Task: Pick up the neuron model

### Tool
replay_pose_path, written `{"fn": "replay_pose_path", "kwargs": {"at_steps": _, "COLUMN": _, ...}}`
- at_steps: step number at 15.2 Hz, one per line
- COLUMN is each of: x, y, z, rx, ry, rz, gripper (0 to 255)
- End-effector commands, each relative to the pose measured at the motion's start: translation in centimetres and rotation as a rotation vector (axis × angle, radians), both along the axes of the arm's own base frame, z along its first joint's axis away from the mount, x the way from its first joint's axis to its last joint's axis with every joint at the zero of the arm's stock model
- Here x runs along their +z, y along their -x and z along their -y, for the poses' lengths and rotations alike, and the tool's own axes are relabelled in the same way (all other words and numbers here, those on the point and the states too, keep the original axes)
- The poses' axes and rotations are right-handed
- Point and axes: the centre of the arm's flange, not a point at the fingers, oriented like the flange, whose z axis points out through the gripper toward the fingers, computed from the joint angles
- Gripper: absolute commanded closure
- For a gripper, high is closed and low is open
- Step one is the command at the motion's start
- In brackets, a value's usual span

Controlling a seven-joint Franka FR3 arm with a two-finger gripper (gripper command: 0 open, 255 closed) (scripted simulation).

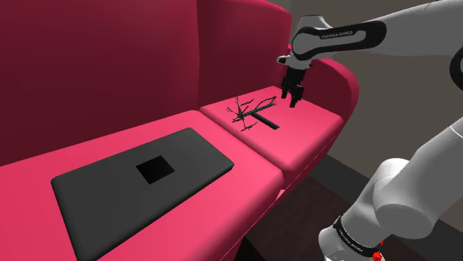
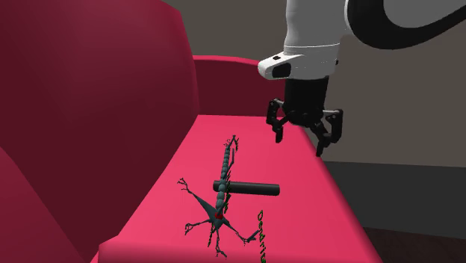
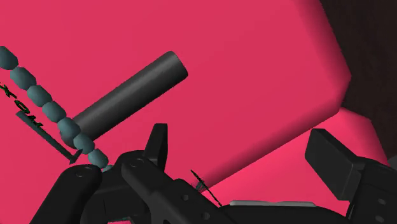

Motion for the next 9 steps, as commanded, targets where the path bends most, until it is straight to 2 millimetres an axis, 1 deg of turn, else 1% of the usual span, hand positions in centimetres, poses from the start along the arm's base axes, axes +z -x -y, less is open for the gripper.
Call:
{"fn": "replay_pose_path", "kwargs": {"at_steps": 1, "x": -1.3, "y": -2.2, "z": 0.6, "rx": 0.090, "ry": 0.003, "rz": -0.008, "gripper": 0}}
{"fn": "replay_pose_path", "kwargs": {"at_steps": 5, "x": -3.8, "y": -6.9, "z": 1.2, "rx": 0.257, "ry": 0.008, "rz": -0.023, "gripper": 0}}
{"fn": "replay_pose_path", "kwargs": {"at_steps": 9, "x": -6.3, "y": -11.6, "z": 1.0, "rx": 0.424, "ry": 0.013, "rz": -0.038, "gripper": 0}}
